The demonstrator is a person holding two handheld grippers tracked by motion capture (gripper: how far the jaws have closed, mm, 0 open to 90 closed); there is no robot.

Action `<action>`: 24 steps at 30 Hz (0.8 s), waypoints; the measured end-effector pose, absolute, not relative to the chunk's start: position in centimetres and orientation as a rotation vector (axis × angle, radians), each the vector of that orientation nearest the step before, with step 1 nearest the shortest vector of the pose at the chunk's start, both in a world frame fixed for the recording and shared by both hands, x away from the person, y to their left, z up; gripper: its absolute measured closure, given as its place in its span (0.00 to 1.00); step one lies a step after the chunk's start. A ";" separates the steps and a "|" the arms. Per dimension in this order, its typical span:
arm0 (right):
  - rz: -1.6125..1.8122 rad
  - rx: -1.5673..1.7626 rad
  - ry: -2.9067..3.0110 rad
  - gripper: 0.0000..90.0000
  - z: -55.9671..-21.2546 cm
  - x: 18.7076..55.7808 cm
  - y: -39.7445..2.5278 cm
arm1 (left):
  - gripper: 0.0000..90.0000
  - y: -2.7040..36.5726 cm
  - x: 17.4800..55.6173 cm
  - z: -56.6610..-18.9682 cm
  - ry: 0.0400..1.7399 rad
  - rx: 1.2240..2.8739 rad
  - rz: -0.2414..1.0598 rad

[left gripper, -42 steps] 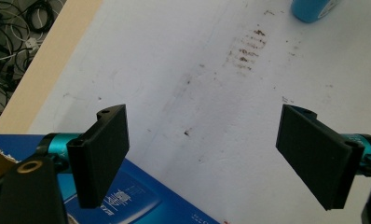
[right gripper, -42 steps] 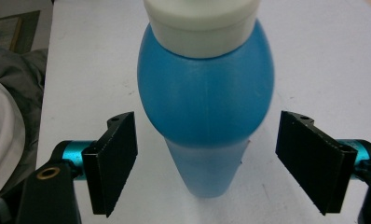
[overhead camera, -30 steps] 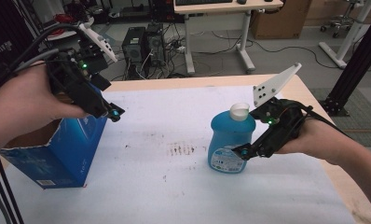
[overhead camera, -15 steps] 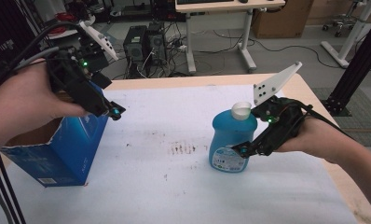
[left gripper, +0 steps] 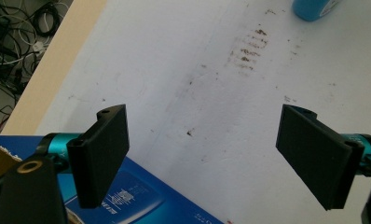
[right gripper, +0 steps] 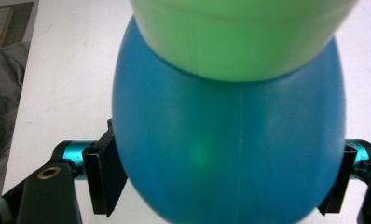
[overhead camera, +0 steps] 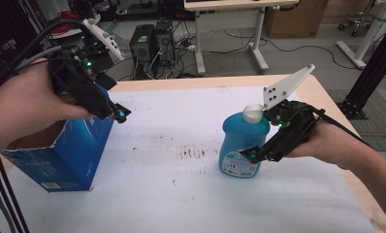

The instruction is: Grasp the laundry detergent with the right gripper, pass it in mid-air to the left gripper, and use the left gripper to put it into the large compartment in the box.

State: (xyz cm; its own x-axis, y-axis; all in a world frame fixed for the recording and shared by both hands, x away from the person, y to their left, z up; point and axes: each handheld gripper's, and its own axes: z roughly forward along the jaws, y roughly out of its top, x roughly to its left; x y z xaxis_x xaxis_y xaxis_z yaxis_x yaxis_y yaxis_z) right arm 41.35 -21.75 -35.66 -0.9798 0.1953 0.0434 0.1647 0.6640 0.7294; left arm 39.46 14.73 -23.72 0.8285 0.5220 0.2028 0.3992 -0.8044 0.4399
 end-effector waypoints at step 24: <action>1.231 0.265 2.811 0.32 -36.0 41.2 -21.4 | 0.19 14.6 39.5 -23.7 0.684 2.637 0.449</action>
State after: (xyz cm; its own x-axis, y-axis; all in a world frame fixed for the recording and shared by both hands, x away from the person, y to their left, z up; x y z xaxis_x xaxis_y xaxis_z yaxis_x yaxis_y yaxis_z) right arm 41.23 -21.43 -35.99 -0.9833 0.1816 0.0126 0.1324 0.6660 0.7341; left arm 39.46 14.63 -23.74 0.8307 0.5168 0.2072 0.3961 -0.8101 0.4323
